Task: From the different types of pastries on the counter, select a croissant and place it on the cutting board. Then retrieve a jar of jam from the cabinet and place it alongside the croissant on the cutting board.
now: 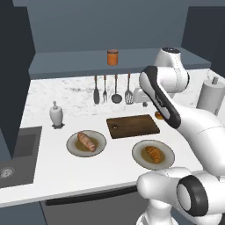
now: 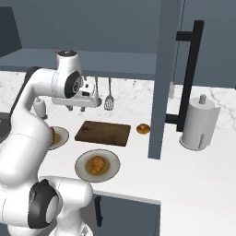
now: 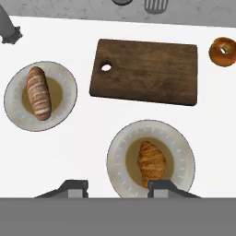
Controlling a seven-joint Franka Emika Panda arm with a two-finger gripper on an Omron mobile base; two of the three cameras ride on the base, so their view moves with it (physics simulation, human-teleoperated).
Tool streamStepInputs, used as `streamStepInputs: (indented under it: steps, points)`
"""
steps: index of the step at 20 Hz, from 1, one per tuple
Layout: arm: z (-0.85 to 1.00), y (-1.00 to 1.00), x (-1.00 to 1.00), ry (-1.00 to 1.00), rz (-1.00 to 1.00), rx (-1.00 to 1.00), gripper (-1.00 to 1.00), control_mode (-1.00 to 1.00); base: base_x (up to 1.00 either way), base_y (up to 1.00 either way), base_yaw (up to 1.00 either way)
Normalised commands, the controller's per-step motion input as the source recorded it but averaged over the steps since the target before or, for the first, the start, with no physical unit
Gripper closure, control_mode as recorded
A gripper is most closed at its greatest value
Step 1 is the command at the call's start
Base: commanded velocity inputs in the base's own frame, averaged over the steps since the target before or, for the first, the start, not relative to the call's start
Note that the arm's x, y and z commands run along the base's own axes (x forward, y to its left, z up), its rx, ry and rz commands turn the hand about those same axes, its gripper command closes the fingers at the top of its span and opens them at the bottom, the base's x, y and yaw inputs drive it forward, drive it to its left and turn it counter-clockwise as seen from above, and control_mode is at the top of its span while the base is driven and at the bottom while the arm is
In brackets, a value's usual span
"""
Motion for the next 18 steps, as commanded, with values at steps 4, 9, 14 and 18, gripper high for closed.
streamStepInputs:
  steps: [4, 9, 14, 18]
  points:
    - [-0.23, -0.18, -0.29, 0.0, 0.0, -0.05, -1.0, -1.0, 0.0, 0.0, 0.0]
    - [-0.55, -0.4, -0.59, 0.05, 0.0, -0.15, -1.0, -1.0, 0.0, 0.0, 0.0]
    - [-0.76, -0.25, -0.07, 0.12, -0.01, -0.17, -1.0, -1.0, 0.0, 0.0, 0.0]
    - [-0.65, 0.01, 0.24, 0.04, 0.0, -0.04, -1.0, -1.0, 0.0, 0.0, 0.0]
